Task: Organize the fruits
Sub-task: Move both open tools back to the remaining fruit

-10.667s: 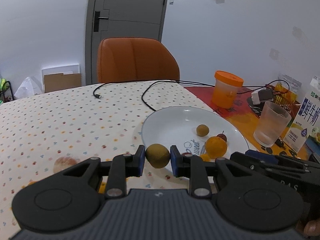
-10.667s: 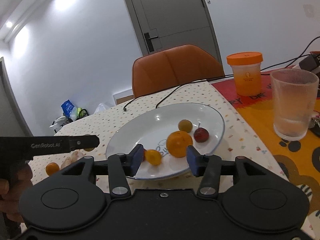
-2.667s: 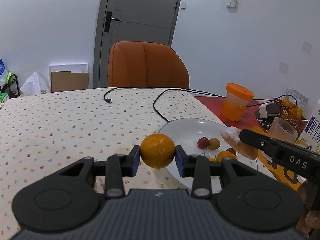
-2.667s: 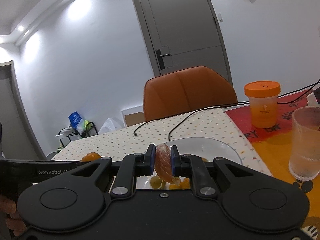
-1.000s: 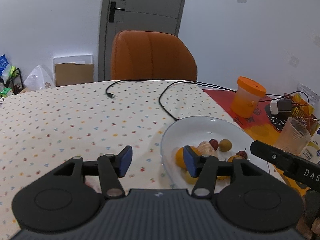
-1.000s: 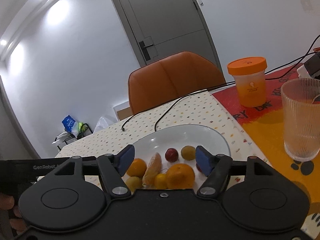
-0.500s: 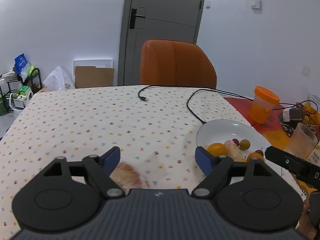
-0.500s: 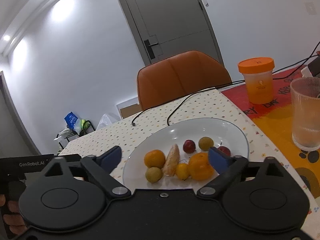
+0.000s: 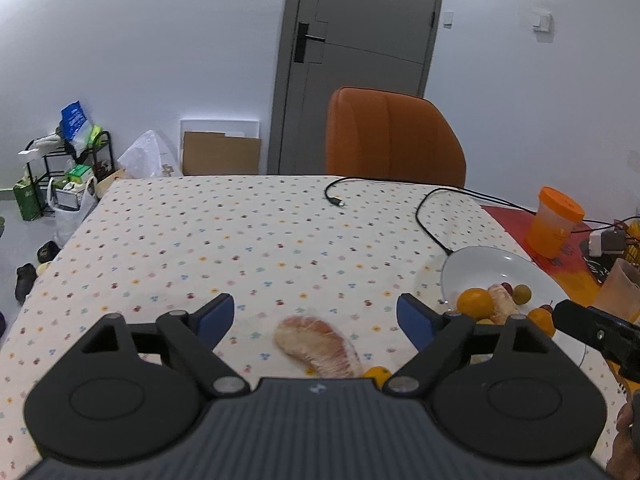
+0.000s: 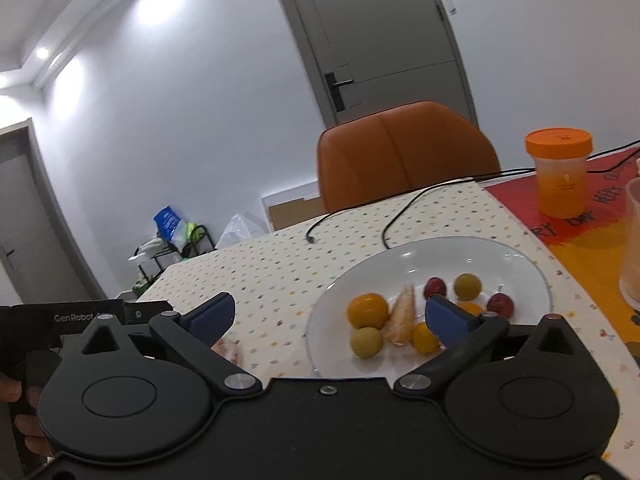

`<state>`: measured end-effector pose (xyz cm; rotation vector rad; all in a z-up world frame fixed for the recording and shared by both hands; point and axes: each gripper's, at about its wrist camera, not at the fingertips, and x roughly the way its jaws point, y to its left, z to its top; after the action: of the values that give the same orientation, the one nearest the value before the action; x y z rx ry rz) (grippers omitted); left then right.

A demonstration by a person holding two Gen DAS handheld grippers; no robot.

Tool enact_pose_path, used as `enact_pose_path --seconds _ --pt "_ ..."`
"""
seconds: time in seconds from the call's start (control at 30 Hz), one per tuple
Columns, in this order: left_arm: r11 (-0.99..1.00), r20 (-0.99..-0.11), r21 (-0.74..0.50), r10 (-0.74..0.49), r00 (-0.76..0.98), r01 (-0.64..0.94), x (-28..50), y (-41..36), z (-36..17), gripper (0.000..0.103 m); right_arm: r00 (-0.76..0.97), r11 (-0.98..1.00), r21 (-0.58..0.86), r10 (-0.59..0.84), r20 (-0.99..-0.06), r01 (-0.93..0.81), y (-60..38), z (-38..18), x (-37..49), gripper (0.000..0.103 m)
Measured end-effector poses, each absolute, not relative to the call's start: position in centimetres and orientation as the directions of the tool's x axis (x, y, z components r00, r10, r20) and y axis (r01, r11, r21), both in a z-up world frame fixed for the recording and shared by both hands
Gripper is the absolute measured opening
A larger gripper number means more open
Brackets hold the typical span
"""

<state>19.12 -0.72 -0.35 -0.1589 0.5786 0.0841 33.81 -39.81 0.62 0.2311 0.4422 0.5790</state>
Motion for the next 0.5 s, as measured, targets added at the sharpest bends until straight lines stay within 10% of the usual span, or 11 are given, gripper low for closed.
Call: enact_pose_path --seconds 0.5 --pt "0.975 -0.563 -0.146 0.057 0.825 -0.167 17.3 2.5 -1.1 0.087 0.687 0.771 0.286 0.636 -0.35 -0.569 -35.5 0.8 31.8 0.09"
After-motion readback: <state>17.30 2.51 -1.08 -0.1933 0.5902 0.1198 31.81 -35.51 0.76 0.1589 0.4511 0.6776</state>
